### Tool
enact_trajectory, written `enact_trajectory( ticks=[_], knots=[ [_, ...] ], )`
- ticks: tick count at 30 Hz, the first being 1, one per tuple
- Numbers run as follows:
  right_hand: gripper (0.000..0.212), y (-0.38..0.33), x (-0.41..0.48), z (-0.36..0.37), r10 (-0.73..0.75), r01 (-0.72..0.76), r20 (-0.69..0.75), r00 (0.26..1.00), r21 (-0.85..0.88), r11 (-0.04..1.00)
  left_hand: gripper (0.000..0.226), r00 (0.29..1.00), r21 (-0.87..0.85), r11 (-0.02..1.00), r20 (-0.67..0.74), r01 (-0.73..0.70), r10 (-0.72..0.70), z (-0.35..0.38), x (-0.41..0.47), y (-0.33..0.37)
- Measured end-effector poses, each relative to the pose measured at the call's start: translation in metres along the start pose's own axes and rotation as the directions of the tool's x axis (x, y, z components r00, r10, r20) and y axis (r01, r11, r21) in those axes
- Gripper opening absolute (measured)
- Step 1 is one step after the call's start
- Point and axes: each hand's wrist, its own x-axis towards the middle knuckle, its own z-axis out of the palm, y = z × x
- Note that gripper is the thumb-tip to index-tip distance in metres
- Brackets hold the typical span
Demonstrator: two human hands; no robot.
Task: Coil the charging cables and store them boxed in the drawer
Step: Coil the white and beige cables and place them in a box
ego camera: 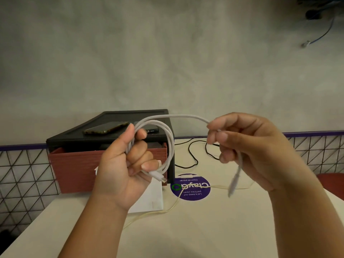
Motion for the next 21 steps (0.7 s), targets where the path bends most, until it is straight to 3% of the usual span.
enact_trajectory(
  ticks=[4,9,16,18,21],
  knots=[
    [0.025,0.011,0.007,-0.005,0.018,-0.073,-0.187,0.982,-0.289,0.954,0.018,0.999,-0.034,0.999,-0.053,0.007,-0.008,-0.003,0.002,-0.001],
    [0.027,0.027,0.011,-0.009,0.082,-0.198,-0.24,0.967,-0.511,0.837,0.016,0.995,-0.11,0.994,-0.104,-0.009,-0.002,-0.009,0.006,-0.002],
    [0.027,0.04,0.016,0.002,0.103,-0.286,-0.279,0.955,-0.76,0.584,0.017,0.994,-0.115,0.993,-0.108,-0.011,-0.002,-0.008,0.008,-0.004],
    [0.025,0.043,0.018,0.005,0.111,-0.314,-0.324,0.939,-0.682,0.661,0.017,0.996,-0.123,0.992,-0.085,0.004,-0.015,-0.008,0.007,-0.004],
    [0.02,0.043,0.021,0.013,0.171,-0.284,-0.361,0.917,-0.288,0.915,0.019,0.998,-0.155,0.987,-0.026,0.051,-0.056,-0.006,0.005,-0.007]
  ],
)
